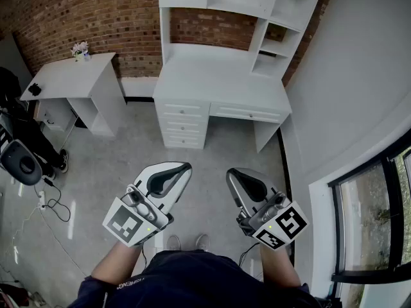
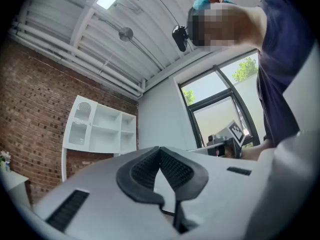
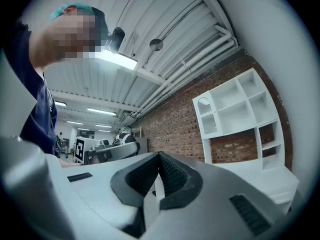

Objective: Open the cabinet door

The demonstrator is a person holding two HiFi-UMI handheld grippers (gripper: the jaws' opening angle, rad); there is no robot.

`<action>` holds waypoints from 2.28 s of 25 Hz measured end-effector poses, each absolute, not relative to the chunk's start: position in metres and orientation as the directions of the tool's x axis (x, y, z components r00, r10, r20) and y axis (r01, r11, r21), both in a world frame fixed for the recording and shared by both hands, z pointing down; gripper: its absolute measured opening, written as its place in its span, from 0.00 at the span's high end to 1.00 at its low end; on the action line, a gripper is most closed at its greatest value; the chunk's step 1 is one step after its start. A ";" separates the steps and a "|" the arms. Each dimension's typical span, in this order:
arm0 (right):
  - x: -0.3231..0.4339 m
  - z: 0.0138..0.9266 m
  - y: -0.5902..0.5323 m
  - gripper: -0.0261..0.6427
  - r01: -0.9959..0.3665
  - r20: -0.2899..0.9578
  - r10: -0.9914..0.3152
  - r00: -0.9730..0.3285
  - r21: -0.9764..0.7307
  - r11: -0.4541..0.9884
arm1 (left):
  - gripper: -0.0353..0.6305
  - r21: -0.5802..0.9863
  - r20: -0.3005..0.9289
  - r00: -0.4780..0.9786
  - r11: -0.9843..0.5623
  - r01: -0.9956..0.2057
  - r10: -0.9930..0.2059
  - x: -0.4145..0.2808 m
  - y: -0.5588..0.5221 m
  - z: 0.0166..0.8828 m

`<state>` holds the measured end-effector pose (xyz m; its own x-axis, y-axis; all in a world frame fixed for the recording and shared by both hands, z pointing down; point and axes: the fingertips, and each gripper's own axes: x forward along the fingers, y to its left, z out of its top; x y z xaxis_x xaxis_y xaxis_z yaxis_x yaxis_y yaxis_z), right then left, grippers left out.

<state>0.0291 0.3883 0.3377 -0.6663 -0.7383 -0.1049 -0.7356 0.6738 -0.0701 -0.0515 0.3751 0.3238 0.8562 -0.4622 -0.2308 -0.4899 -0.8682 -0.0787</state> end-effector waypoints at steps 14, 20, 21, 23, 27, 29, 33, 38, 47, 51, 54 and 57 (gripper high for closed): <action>0.054 0.344 0.384 0.92 -0.740 -0.120 -0.745 -0.656 -0.091 0.667 | 0.94 -0.077 -0.233 0.846 -0.858 -0.508 -0.480 -0.033 0.371 0.327; 0.070 0.345 0.385 0.92 -0.727 -0.135 -0.735 -0.665 -0.111 0.678 | 0.94 -0.097 -0.237 0.831 -0.839 -0.536 -0.504 -0.025 0.374 0.329; 0.072 0.345 0.386 0.92 -0.724 -0.137 -0.733 -0.667 -0.114 0.680 | 0.94 -0.101 -0.235 0.829 -0.835 -0.540 -0.508 -0.024 0.375 0.329; 0.078 0.343 0.387 0.92 -0.719 -0.139 -0.727 -0.672 -0.113 0.686 | 0.93 -0.105 -0.240 0.822 -0.828 -0.551 -0.517 -0.022 0.376 0.326; 0.090 0.339 0.389 0.92 -0.709 -0.147 -0.717 -0.682 -0.107 0.697 | 0.93 -0.114 -0.260 0.805 -0.811 -0.574 -0.533 -0.015 0.377 0.317; 0.096 0.340 0.390 0.92 -0.706 -0.150 -0.714 -0.684 -0.106 0.700 | 0.94 -0.120 -0.260 0.802 -0.806 -0.580 -0.538 -0.012 0.377 0.318; 0.102 0.345 0.387 0.92 -0.702 -0.150 -0.710 -0.688 -0.110 0.704 | 0.94 -0.137 -0.235 0.808 -0.804 -0.579 -0.541 -0.007 0.376 0.326; 0.106 0.347 0.374 0.92 -0.699 -0.150 -0.708 -0.690 -0.116 0.706 | 0.94 -0.118 -0.253 0.793 -0.796 -0.593 -0.553 -0.003 0.362 0.322; 0.103 0.354 0.325 0.92 -0.705 -0.118 -0.715 -0.689 -0.122 0.699 | 0.93 -0.099 -0.249 0.798 -0.805 -0.585 -0.549 -0.004 0.312 0.332; 0.097 0.355 0.289 0.92 -0.709 -0.110 -0.720 -0.685 -0.127 0.694 | 0.94 -0.086 -0.249 0.798 -0.808 -0.582 -0.548 -0.008 0.276 0.332; 0.089 0.355 0.261 0.92 -0.709 -0.110 -0.719 -0.686 -0.123 0.695 | 0.94 -0.090 -0.256 0.799 -0.810 -0.579 -0.543 -0.014 0.246 0.331; 0.077 0.356 0.231 0.92 -0.710 -0.104 -0.721 -0.685 -0.125 0.693 | 0.94 -0.099 -0.243 0.811 -0.818 -0.567 -0.533 -0.024 0.216 0.336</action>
